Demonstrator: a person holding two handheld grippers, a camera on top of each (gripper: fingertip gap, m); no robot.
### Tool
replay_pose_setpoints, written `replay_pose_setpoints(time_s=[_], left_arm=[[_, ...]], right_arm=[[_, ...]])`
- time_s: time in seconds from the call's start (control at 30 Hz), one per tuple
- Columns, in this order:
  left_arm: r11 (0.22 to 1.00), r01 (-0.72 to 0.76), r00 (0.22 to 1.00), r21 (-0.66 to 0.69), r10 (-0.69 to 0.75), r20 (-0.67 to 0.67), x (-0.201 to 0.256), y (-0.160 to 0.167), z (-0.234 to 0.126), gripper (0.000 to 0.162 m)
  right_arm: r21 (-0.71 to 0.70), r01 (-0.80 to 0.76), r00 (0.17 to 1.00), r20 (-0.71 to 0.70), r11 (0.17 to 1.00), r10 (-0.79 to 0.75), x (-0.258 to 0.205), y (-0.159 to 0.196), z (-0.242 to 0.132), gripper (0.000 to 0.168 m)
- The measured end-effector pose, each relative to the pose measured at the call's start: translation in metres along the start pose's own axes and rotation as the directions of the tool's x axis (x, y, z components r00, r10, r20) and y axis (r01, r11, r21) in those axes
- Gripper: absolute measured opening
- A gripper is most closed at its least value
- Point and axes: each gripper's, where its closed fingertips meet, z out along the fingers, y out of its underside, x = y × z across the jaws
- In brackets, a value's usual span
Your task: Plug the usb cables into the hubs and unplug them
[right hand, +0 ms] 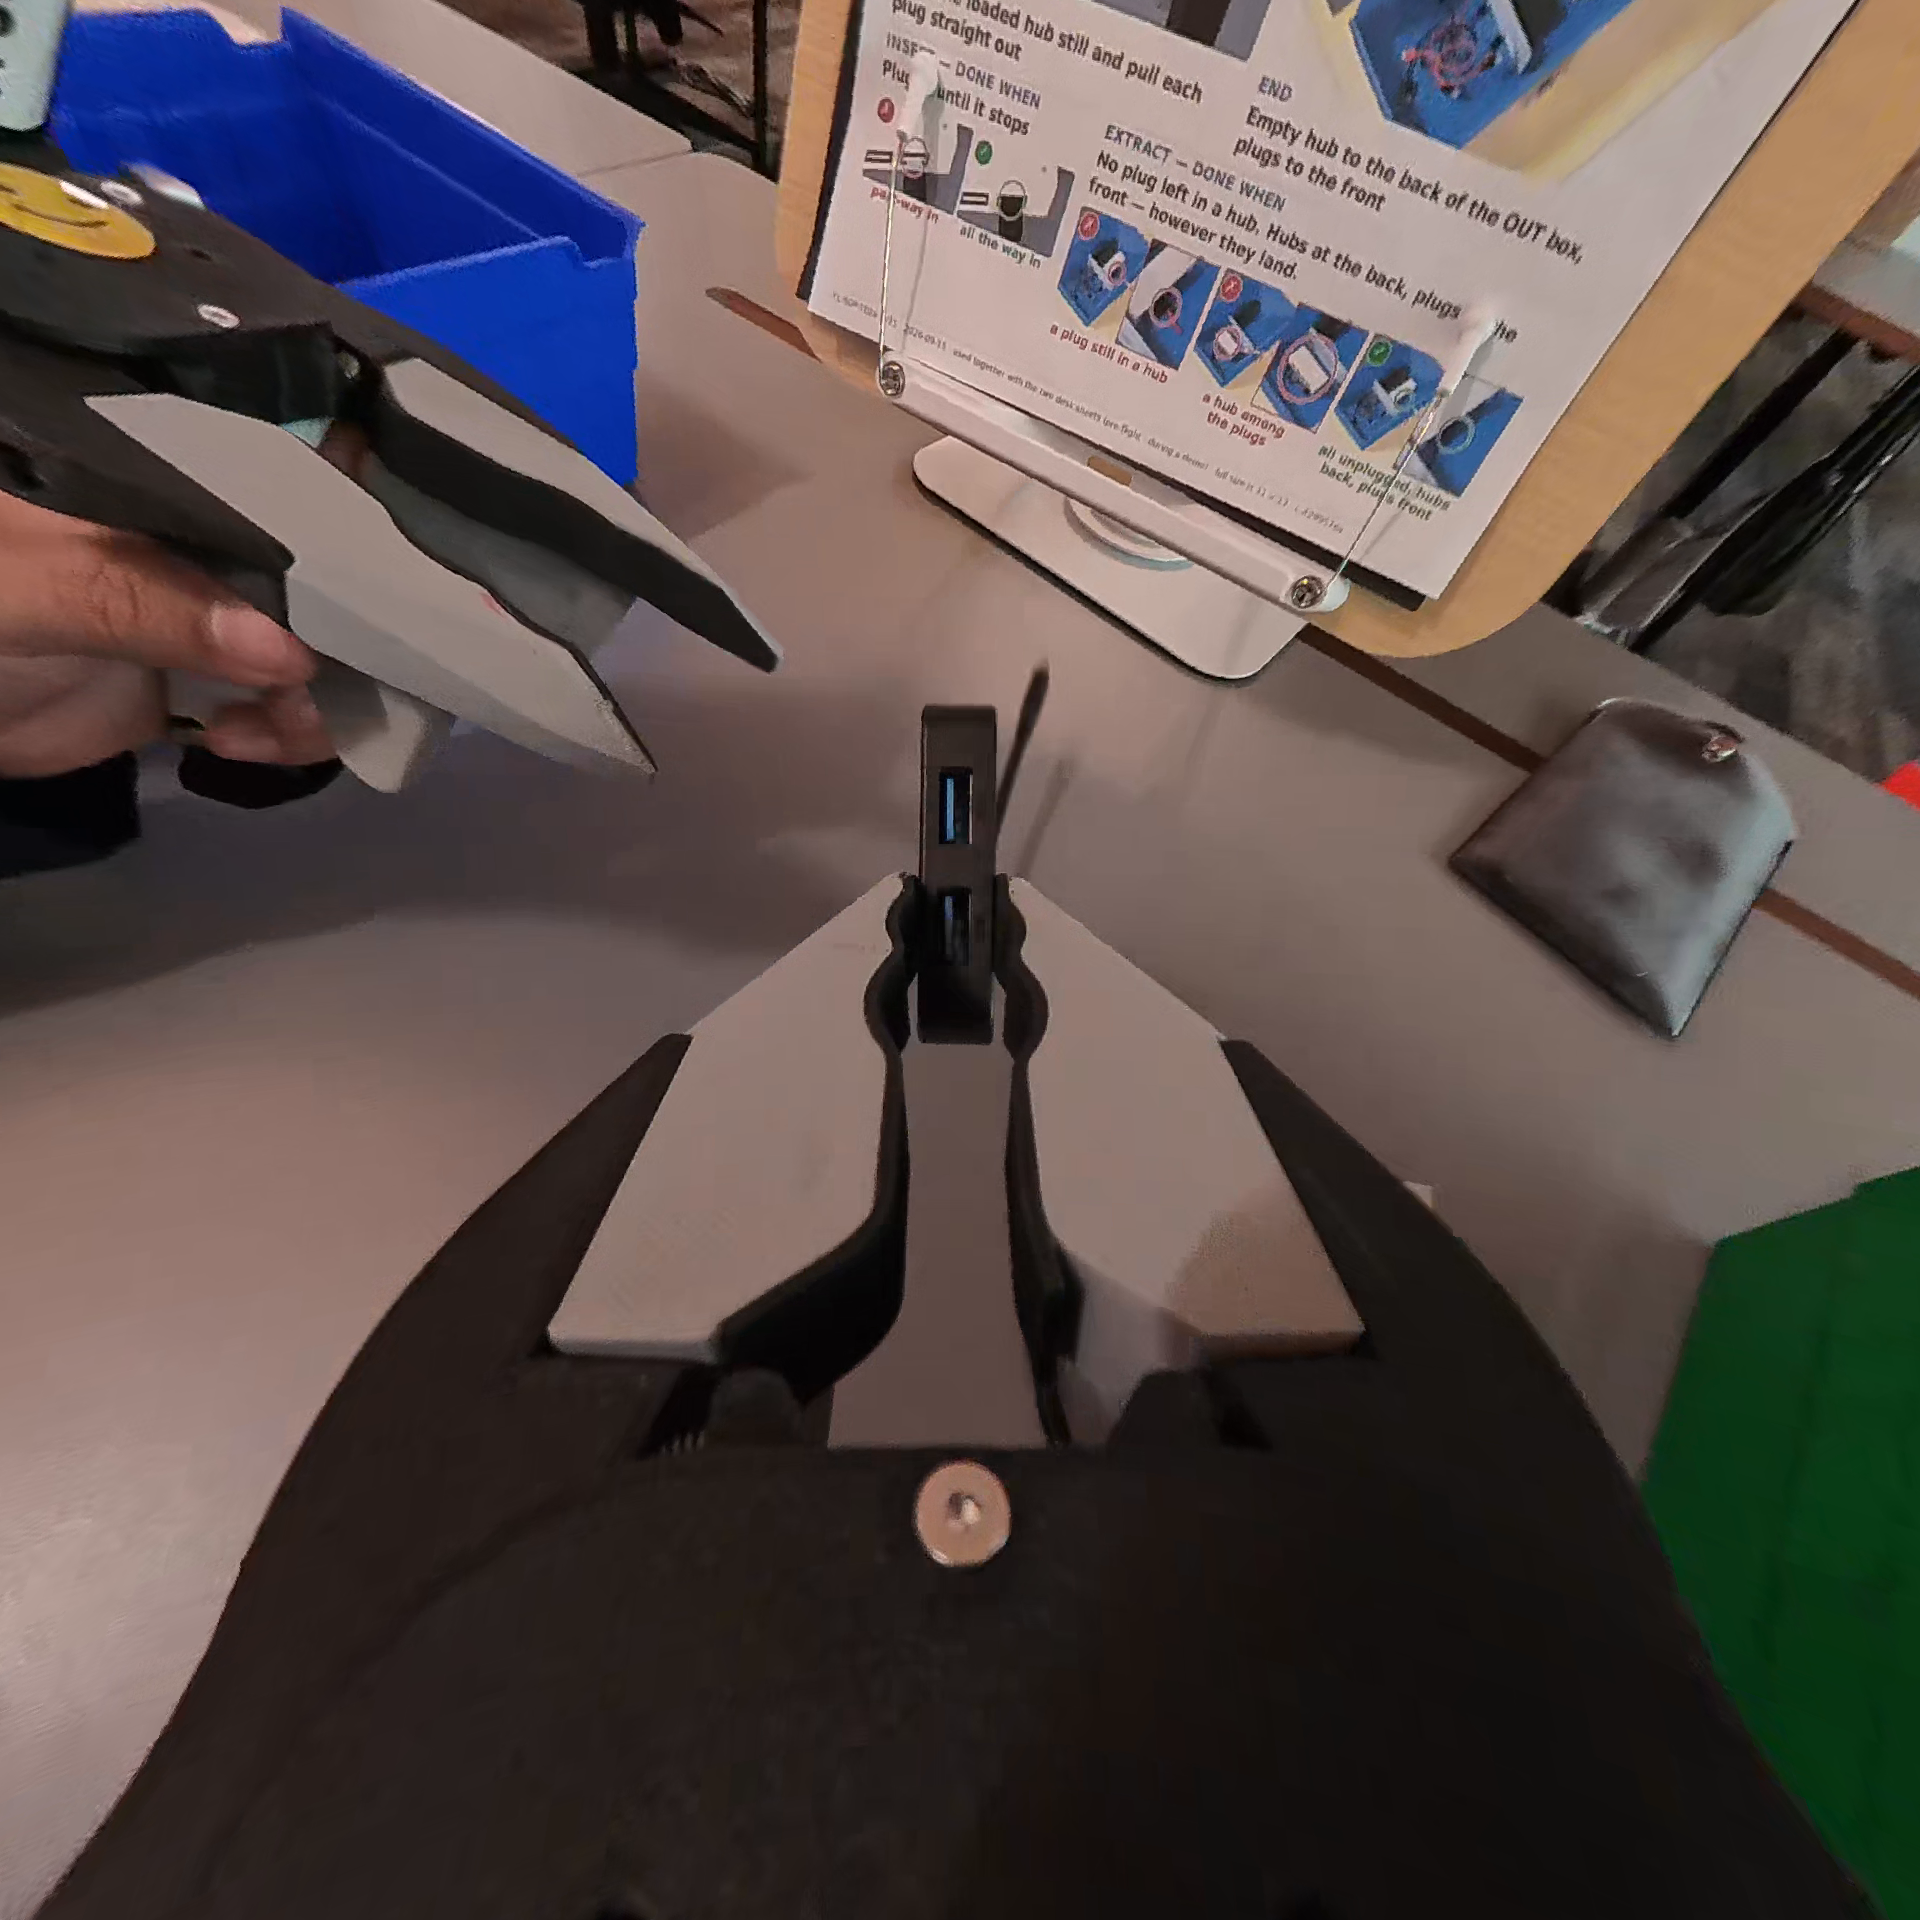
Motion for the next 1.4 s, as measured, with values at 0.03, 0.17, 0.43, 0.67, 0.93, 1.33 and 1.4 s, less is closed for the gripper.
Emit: replay_pose_setpoints(time_s=[0.03,0.17,0.43,0.67,0.93,1.33,1.4], left_arm=[[1.000,-0.003,1.000,-0.006,0.003,-0.008,0.001,0.001,0.001,0.057],[0.998,-0.063,0.998,-0.014,0.063,-0.007,0.003,0.002,0.001,0.057],[0.995,-0.099,0.995,0.014,0.100,-0.010,0.006,-0.004,-0.001,0.053],[0.992,-0.122,0.992,-0.036,0.121,-0.022,0.010,0.006,0.005,0.055],[0.988,-0.156,0.987,-0.021,0.155,-0.046,0.018,0.003,0.004,0.058],[0.980,-0.195,0.934,-0.036,0.175,-0.313,0.070,0.010,0.001,0.043],[0.977,-0.210,0.918,-0.033,0.186,-0.351,0.078,0.012,0.000,0.027]], right_arm=[[-0.003,0.023,1.000,-0.014,1.000,-0.023,0.000,0.000,-0.001,0.010],[-0.017,0.118,0.991,-0.058,0.993,-0.118,-0.001,0.000,-0.002,0.010],[-0.012,0.143,0.990,-0.019,0.990,-0.143,-0.010,0.003,-0.006,0.010],[0.004,0.166,0.986,0.011,0.986,-0.166,-0.021,-0.003,-0.007,0.010],[0.033,0.171,0.976,0.129,0.985,-0.174,-0.043,-0.004,-0.009,0.010],[0.051,0.148,0.811,0.566,0.988,-0.151,-0.072,-0.025,-0.028,0.010],[0.050,0.130,0.777,0.616,0.990,-0.133,-0.075,-0.033,-0.029,0.010]])
